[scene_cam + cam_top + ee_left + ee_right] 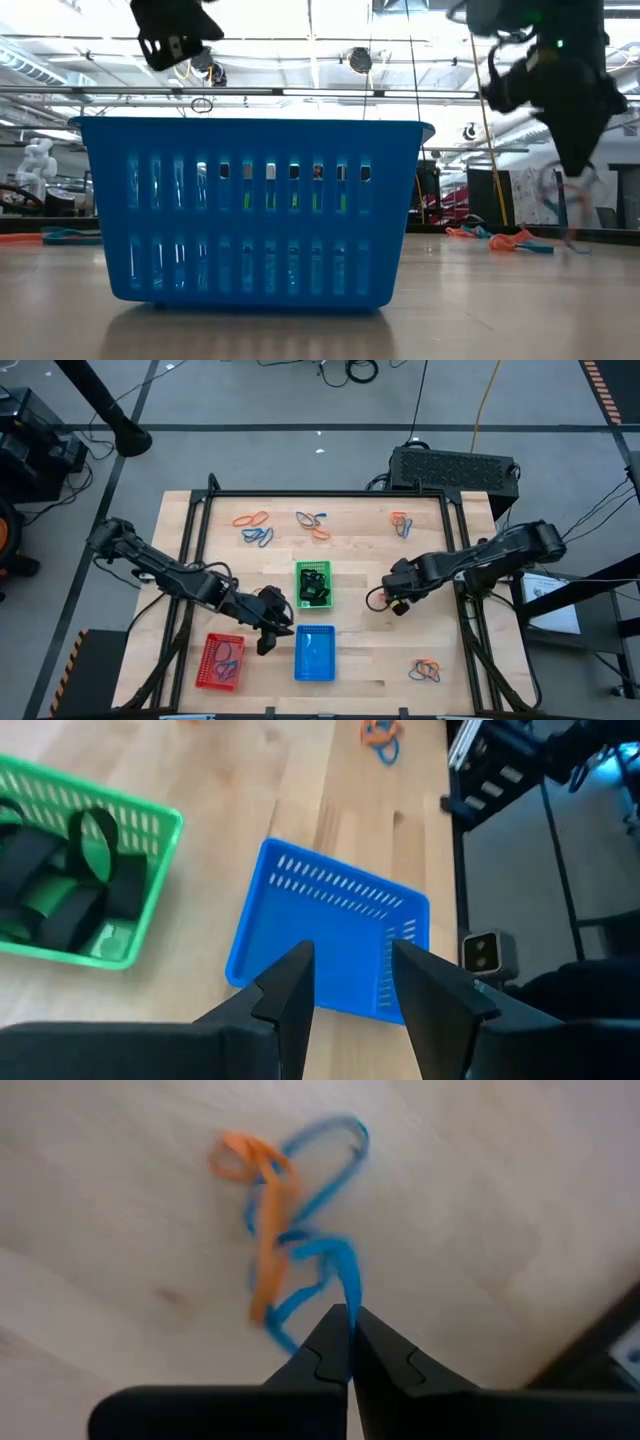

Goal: Sort rubber bands into baskets
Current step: Put the blue rubberband into the red bin

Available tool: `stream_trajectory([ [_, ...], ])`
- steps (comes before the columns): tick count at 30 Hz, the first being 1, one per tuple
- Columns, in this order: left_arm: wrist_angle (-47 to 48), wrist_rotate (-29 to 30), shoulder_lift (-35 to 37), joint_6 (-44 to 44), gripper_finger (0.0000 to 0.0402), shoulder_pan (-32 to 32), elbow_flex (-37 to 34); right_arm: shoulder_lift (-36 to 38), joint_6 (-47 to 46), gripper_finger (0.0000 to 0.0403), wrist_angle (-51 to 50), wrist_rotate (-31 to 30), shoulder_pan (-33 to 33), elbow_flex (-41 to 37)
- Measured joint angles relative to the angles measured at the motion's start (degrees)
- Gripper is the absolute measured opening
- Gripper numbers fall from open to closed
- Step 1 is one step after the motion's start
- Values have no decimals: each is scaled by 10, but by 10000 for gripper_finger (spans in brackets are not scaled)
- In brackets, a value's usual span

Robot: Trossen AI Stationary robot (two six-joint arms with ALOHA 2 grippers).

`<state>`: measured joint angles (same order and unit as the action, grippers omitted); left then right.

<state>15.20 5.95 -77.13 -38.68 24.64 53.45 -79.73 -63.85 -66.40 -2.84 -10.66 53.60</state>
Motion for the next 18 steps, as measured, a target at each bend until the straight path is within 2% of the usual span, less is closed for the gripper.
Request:
stream_trajectory([
  [8,-49,-44,-33,0,141,-11,0,-139,43,0,-55,5,-1,-1],
  [14,-51,-58,-35,0,141,-10,0,-174,96,0,51,109,-10,-1],
  [18,-51,-59,-35,2,141,-10,0,-162,69,0,98,119,-19,0],
])
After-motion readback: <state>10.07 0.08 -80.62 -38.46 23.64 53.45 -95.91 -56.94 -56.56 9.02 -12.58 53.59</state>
